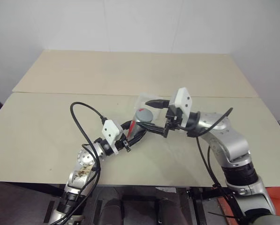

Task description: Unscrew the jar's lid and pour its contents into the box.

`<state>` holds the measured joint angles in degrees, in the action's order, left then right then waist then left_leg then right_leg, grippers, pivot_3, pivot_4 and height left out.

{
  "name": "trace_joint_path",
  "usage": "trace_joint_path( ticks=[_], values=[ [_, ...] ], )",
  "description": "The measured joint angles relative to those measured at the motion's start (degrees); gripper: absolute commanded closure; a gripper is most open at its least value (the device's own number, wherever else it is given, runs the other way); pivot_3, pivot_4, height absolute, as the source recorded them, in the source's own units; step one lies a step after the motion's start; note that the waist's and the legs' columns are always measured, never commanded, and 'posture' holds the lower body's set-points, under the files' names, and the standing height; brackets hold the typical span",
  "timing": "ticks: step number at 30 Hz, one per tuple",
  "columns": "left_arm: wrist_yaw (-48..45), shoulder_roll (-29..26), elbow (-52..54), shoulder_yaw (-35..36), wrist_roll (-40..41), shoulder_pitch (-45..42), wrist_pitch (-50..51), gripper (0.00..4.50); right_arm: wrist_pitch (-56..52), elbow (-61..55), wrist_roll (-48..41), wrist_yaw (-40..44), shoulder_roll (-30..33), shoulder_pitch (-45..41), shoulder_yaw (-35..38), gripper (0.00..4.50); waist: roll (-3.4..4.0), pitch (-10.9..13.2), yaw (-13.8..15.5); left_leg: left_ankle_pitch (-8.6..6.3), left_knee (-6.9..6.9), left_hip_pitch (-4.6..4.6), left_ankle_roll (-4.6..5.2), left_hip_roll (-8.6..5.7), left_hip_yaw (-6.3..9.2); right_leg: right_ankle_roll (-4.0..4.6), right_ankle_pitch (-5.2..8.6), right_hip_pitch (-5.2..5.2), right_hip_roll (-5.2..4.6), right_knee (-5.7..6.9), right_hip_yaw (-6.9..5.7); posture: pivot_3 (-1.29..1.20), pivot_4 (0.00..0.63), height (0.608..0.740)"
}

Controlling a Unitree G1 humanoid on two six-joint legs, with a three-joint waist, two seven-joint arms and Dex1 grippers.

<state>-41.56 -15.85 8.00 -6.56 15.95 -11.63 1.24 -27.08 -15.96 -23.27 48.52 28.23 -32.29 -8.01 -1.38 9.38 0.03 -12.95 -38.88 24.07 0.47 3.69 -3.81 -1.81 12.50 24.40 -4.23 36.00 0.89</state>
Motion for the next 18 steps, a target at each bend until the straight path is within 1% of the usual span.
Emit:
trace_joint_path(
  ticks=[8,14,18],
  values=[
    [-0.09,0.49,0.0,0.12,0.02,0.0,-1.33,2.33,-0.51,-1.55,-4.69,1.61,-0.48,0.1,2.04,0.07,0.0,0.0,-0.07,0.0,0.01,-0.01,0.0,0.01,0.0,0.0,0.0,0.0,0.01,0.01,0.0,0.0,0.15,0.74],
    [0.15,0.97,-0.01,0.62,0.06,0.0,-2.32,2.33,-4.32,-1.47,-11.28,1.97,-1.15,1.24,4.56,0.07,0.0,0.0,0.08,0.0,0.0,0.0,0.0,0.0,0.0,0.0,0.0,-0.01,-0.01,0.0,0.0,0.0,0.15,0.74],
    [0.04,1.55,-0.01,0.8,0.22,-0.01,-2.6,2.33,-4.78,-1.01,-11.71,1.92,-1.1,1.43,4.84,0.07,0.0,0.0,0.05,0.0,0.0,-0.01,0.0,0.01,0.0,0.0,0.0,-0.02,0.0,0.01,0.0,0.0,0.15,0.74]
  ],
)
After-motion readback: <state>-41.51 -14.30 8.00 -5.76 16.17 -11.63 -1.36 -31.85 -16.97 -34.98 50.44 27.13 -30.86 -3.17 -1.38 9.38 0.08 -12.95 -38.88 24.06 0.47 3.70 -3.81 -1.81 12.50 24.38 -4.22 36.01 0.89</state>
